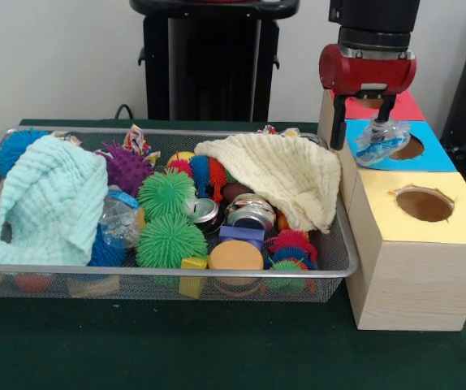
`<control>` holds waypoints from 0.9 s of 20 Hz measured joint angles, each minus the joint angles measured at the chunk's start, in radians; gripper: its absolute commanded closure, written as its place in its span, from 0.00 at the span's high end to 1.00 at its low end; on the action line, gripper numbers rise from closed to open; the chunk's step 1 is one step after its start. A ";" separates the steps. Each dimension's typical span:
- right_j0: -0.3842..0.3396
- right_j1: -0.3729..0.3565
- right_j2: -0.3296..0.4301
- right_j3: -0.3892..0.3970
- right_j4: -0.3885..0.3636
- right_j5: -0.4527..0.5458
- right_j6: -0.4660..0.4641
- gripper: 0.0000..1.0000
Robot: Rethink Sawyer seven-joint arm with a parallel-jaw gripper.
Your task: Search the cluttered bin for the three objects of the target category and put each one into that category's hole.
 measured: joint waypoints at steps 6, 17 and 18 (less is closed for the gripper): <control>0.000 -0.001 0.038 0.000 0.000 0.101 0.000 1.00; -0.006 0.019 0.128 0.001 -0.001 0.132 0.000 1.00; -0.005 0.027 0.131 0.001 -0.001 0.132 0.000 1.00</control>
